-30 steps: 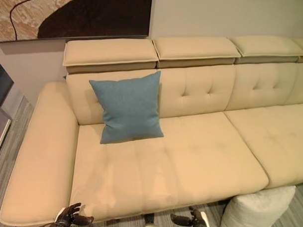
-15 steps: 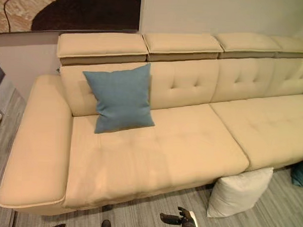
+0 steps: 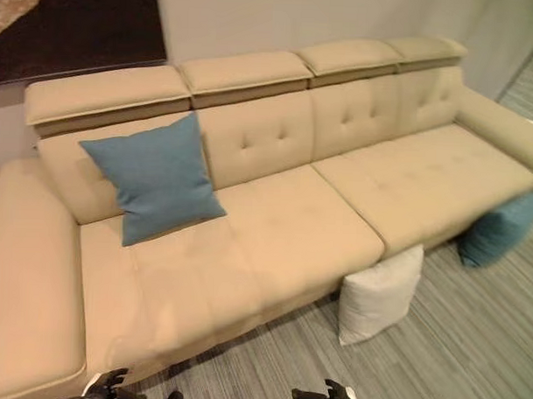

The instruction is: Pick up all the scattered cushions and arrange them neatly on the sofa.

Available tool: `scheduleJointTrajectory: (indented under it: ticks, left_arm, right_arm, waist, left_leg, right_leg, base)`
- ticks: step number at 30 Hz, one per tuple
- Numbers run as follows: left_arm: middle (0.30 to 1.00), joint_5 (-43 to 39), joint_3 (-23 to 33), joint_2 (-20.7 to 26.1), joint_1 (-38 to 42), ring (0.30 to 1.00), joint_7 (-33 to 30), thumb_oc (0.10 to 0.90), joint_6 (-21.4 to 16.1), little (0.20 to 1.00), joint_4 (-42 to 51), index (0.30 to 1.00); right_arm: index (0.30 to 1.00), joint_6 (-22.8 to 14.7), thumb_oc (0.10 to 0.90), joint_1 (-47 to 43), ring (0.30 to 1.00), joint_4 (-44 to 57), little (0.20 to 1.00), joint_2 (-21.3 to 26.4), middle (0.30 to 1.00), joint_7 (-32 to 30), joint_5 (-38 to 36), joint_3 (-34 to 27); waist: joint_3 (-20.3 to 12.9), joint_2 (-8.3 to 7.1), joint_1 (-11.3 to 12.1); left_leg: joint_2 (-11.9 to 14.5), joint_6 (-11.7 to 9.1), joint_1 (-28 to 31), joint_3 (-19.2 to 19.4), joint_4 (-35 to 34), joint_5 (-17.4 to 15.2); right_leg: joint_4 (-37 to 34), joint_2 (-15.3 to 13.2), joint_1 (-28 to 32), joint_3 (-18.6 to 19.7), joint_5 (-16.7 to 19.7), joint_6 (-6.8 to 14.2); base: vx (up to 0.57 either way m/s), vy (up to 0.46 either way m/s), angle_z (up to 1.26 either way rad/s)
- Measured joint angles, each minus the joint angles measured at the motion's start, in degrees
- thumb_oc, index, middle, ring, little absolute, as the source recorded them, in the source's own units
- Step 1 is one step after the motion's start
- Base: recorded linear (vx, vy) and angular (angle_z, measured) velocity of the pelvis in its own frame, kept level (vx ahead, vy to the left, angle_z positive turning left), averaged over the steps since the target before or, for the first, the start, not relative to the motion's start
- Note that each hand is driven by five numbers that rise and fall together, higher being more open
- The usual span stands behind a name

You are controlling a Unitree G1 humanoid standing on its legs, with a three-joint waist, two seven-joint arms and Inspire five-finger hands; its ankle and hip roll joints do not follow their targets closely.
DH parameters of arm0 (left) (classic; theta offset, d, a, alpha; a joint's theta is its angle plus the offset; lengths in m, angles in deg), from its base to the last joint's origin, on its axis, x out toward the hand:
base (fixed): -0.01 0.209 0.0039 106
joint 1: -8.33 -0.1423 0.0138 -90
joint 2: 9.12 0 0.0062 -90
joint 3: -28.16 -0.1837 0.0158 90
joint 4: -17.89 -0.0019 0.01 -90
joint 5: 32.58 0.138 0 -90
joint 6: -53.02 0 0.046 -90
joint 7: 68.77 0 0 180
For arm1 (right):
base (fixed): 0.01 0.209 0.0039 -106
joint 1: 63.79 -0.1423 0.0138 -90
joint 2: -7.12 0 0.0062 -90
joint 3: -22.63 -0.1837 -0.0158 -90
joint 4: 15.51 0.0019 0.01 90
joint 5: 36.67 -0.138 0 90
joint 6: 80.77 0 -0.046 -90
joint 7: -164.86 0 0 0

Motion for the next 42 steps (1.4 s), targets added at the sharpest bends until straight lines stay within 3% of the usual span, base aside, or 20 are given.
scheduleJointTrajectory:
  ticks: [3,8,11,13,14,18,20,21,23,28,30,31,33,35,36,38,39,40,41,42]
  left_arm:
    - [0.9,0.1,-0.8,-1.3,2.1,0.9,0.3,0.8,0.0,0.9,-0.3,0.9]
    - [0.9,0.1,-2.0,-1.0,3.3,0.9,0.2,0.8,0.1,0.9,-0.2,0.9]
    - [0.9,0.4,-2.6,1.1,5.3,0.9,0.2,0.8,0.1,0.9,0.3,0.9]
    - [0.9,0.4,-1.3,1.7,5.5,0.9,0.0,0.8,0.0,0.9,1.1,0.9]
    - [0.9,0.4,-0.4,1.8,5.5,0.9,0.1,0.8,0.1,0.9,1.1,0.9]
    - [0.9,0.8,0.8,2.9,2.1,0.9,0.0,0.8,0.0,0.9,1.7,0.9]
    - [0.9,1.3,0.8,3.6,-0.3,0.9,0.1,0.8,0.1,0.9,1.5,0.9]
    - [0.9,1.3,0.8,3.8,-0.7,0.9,0.1,0.8,0.2,0.9,1.3,0.9]
    - [0.9,1.3,0.6,4.4,-1.0,0.9,0.3,0.8,0.2,0.9,0.5,0.9]
    - [0.9,1.4,0.5,3.3,-0.6,0.9,0.2,0.8,0.2,0.9,0.1,0.9]
    - [0.9,1.4,-1.5,1.9,0.6,0.9,0.3,0.8,0.1,0.9,0.3,0.9]
    - [0.9,1.6,-2.3,1.8,1.8,0.9,0.3,0.8,0.1,0.9,0.3,0.9]
    - [0.9,1.7,-3.0,1.6,2.5,0.9,0.4,0.8,0.1,0.9,0.4,0.9]
    - [0.9,1.8,-4.0,1.2,3.4,0.9,0.8,0.8,0.0,0.9,0.6,0.9]
    - [0.9,2.0,-3.9,0.6,3.5,0.9,1.0,0.8,-0.2,0.9,0.5,0.9]
    - [0.9,2.3,-3.6,0.2,4.6,0.9,1.1,0.8,0.0,0.9,0.2,0.9]
    - [0.9,2.3,-2.7,0.2,4.0,0.9,1.0,0.8,0.1,0.9,-0.1,0.9]
    - [0.9,2.3,-1.4,0.1,2.8,0.9,0.8,0.8,0.3,0.9,-0.5,0.9]
    - [0.9,2.3,-1.5,-0.2,2.5,0.9,0.8,0.8,0.6,0.9,-0.6,0.9]
    - [0.9,2.3,-1.5,0.0,2.5,0.9,0.7,0.8,0.8,0.9,-0.4,0.9]
  right_arm:
    - [0.9,0.5,0.8,0.8,0.9,-1.3,0.9,0.5,0.9,-0.1,0.0,-0.7]
    - [0.9,0.4,0.8,-0.5,0.9,-1.2,0.9,-1.2,0.9,-0.3,0.0,-1.7]
    - [0.9,0.2,0.8,-3.0,0.9,-0.4,0.9,-2.7,0.9,-0.3,0.0,-1.7]
    - [0.9,0.5,0.8,-3.6,0.9,-1.0,0.9,-3.0,0.9,-0.2,0.0,-1.6]
    - [0.9,0.4,0.8,-3.1,0.9,-1.0,0.9,-2.9,0.9,-0.2,0.0,-1.7]
    - [0.9,0.9,0.8,-0.4,0.9,-1.4,0.9,-2.7,0.9,-0.2,0.3,-1.7]
    - [0.9,1.0,0.8,-0.7,0.9,-1.1,0.9,-2.9,0.9,-0.2,0.8,-0.8]
    - [0.9,0.9,0.8,-0.8,0.9,-0.8,0.9,-3.0,0.9,-0.2,1.0,-0.3]
    - [0.9,1.0,0.8,-0.8,0.9,-0.3,0.9,-3.1,0.9,-0.2,1.2,-0.3]
    - [0.9,0.5,0.8,0.0,0.9,1.5,0.9,-1.2,0.9,-0.4,1.2,-0.4]
    - [0.9,0.4,0.8,1.0,0.9,1.2,0.9,0.6,0.9,-0.4,1.1,-0.7]
    - [0.9,0.2,0.8,0.8,0.9,1.3,0.9,0.5,0.9,-0.5,0.7,-1.2]
    - [0.9,0.3,0.8,0.7,0.9,0.9,0.9,0.0,0.9,-0.6,0.6,-1.6]
    - [0.9,0.3,0.8,1.0,0.9,0.2,0.9,-0.2,0.9,-1.0,0.2,-1.7]
    - [0.9,0.3,0.8,0.4,0.9,-1.4,0.9,0.4,0.9,-1.6,0.0,-1.7]
    - [0.9,0.6,0.8,1.6,0.9,-2.8,0.9,-0.1,0.9,-1.8,-0.4,-1.7]
    - [0.9,0.6,0.8,1.1,0.9,-2.7,0.9,-0.5,0.9,-2.1,-1.3,-2.9]
    - [0.9,0.3,0.8,0.0,0.9,-2.5,0.9,-0.3,0.9,-2.4,-2.0,-3.6]
    - [0.9,0.2,0.8,1.0,0.9,-1.6,0.9,-0.1,0.9,-2.7,-2.1,-3.6]
    - [0.9,0.6,0.8,1.7,0.9,-2.0,0.9,-0.9,0.9,-2.7,-2.2,-3.6]
  waist:
    - [-0.1,0.78,-1.9]
    - [1.7,-2.31,-1.7]
    - [5.0,-1.91,-2.1]
    - [5.9,-0.38,0.0]
    - [6.2,0.56,-0.2]
    - [5.7,1.41,1.6]
    - [5.2,1.43,4.1]
    - [4.6,1.09,5.1]
    - [3.6,-1.35,5.0]
    - [1.2,-0.22,4.8]
    - [-0.2,1.25,3.6]
    - [0.1,0.85,3.0]
    - [0.7,0.29,2.9]
    - [1.9,-0.89,3.1]
    - [2.2,-0.95,3.0]
    - [2.8,-1.45,2.1]
    - [3.1,-1.42,3.1]
    - [3.1,0.18,3.0]
    - [3.0,1.47,1.5]
    - [3.0,0.64,1.8]
  left_leg:
    - [1.2,0.7,3.2,1.4,-7.4,-0.7]
    - [-1.6,3.0,3.9,8.9,-10.6,0.7]
    - [-3.1,6.8,0.7,18.5,-8.3,0.7]
    - [-1.3,8.9,0.6,22.0,-9.4,0.4]
    - [-1.0,9.1,1.0,22.3,-9.7,0.5]
    - [-0.1,8.2,4.3,27.2,-12.6,1.2]
    - [2.5,7.4,4.2,33.7,-12.6,2.6]
    - [3.2,7.2,4.1,34.8,-12.4,2.5]
    - [2.3,5.7,3.9,34.9,-11.1,2.5]
    - [5.7,2.8,2.8,25.0,-7.6,3.8]
    - [7.0,0.5,0.6,22.1,-6.0,5.6]
    - [7.4,-1.7,-1.6,20.8,-4.1,7.1]
    - [8.2,-2.2,-1.9,19.7,-3.1,8.6]
    - [7.3,-3.3,-3.2,14.5,0.6,6.4]
    - [1.2,-1.8,-3.6,9.1,-0.1,3.7]
    - [-5.7,-0.2,-3.7,6.7,-4.4,2.6]
    - [-6.7,1.0,-2.7,4.8,-9.1,2.5]
    - [-5.7,2.1,-1.3,5.6,-11.4,4.0]
    - [-4.6,5.6,-0.3,7.0,-10.6,5.8]
    - [-4.9,6.4,1.2,8.0,-11.1,5.4]
  right_leg:
    - [-0.1,0.3,-1.3,0.9,0.8,1.2]
    - [2.5,-2.7,-7.4,3.4,2.5,4.2]
    - [-2.4,-4.9,-11.9,1.0,12.9,5.3]
    - [-2.0,-4.8,-12.5,-11.3,9.7,3.6]
    - [1.6,-4.8,-11.3,-14.3,7.9,3.6]
    - [10.4,-5.0,-7.6,-16.4,-0.8,3.4]
    - [14.2,-7.1,-7.2,-24.9,-4.1,3.2]
    - [13.5,-7.6,-6.7,-26.2,-4.5,3.6]
    - [6.0,-7.5,-2.8,-23.3,-3.0,3.7]
    - [1.6,-3.3,-0.2,-21.7,-1.0,1.0]
    - [2.2,-1.3,-1.4,-22.0,-1.5,0.0]
    - [3.4,-1.6,-3.1,-22.0,-2.2,-1.0]
    - [2.4,-0.5,-2.7,-21.3,-1.5,-2.3]
    - [0.9,0.2,-1.2,-19.7,-0.6,-3.9]
    - [-2.1,0.1,-0.6,-17.9,0.8,-4.5]
    - [-7.7,1.2,2.3,-15.4,4.3,-4.7]
    - [-7.6,1.6,1.7,-11.5,4.0,-3.9]
    - [-7.6,2.5,1.9,-9.2,4.7,-3.6]
    - [-7.6,3.4,3.3,-9.0,3.6,-2.8]
    - [-6.8,2.7,3.8,-7.8,2.7,-1.8]
  base:
    - [-0.1,0.17,-0.36]
    - [-0.14,0.123,-0.89]
    - [-0.24,0.1,-1.3]
    - [-0.06,0.043,-1.07]
    - [-0.05,-0.01,-0.74]
    - [-0.09,-0.06,-0.6]
    - [-0.1,-0.191,-1.38]
    - [-0.03,-0.148,-1.3]
    - [0.02,-0.122,-0.36]
    - [-0.01,-0.168,-0.19]
    - [-0.05,-0.229,0.14]
    - [0.01,-0.09,0.1]
    - [0.01,-0.08,-0.14]
    - [0.08,-0.063,-0.44]
    - [0.18,-0.026,-0.72]
    - [0.18,0.017,-0.86]
    - [0.19,0.066,-1.69]
    - [0.22,0.108,-1.57]
    - [0.22,0.126,-1.07]
    - [0.15,0.103,-0.75]
